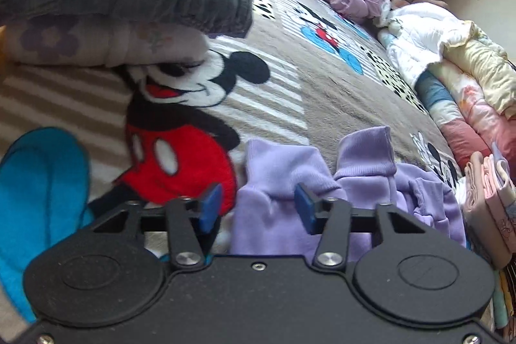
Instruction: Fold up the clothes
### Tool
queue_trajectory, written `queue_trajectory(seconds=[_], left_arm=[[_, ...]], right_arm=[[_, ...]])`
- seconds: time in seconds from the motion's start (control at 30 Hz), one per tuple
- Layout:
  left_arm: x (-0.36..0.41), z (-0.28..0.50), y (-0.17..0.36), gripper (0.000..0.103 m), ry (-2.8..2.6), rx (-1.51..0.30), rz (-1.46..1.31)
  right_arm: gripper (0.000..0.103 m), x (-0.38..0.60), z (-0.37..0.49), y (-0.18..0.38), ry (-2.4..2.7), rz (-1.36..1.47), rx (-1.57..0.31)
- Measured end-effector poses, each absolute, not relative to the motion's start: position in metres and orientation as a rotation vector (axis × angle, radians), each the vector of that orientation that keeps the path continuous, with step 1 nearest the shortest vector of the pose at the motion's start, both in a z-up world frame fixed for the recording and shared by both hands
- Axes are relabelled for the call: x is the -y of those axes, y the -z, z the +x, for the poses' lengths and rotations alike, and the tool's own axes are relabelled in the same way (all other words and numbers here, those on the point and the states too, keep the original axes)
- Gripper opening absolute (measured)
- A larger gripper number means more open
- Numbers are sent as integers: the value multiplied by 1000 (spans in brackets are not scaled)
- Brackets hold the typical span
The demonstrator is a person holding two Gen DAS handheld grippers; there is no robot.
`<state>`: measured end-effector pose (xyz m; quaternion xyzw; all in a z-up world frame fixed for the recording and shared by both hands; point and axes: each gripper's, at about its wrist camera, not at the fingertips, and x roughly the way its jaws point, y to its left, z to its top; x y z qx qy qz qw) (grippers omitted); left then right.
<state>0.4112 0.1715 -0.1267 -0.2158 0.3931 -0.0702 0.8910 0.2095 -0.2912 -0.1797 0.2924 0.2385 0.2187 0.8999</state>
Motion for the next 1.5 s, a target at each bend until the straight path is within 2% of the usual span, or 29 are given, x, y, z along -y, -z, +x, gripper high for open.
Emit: queue_trajectory(seconds=[0.07, 0.1, 0.57, 0.8, 1.1, 1.5], left_arm=[[-169, 410, 126, 11, 155, -813, -443], [-168, 407, 124, 11, 158, -807, -443], [-204, 310, 37, 10, 94, -532, -367], [-232, 262, 19, 10, 12, -460, -334], [-290, 202, 26, 10, -118, -420, -408], [-345, 157, 84, 9, -267, -475, -553]], right_arm=[[93, 292, 209, 180, -455, 610, -489], [93, 291, 209, 179, -455, 611, -487], [93, 296, 207, 183, -472, 643, -449], [93, 299, 204, 185, -483, 659, -431], [93, 298, 204, 184, -485, 662, -428], [93, 296, 204, 183, -474, 649, -434]])
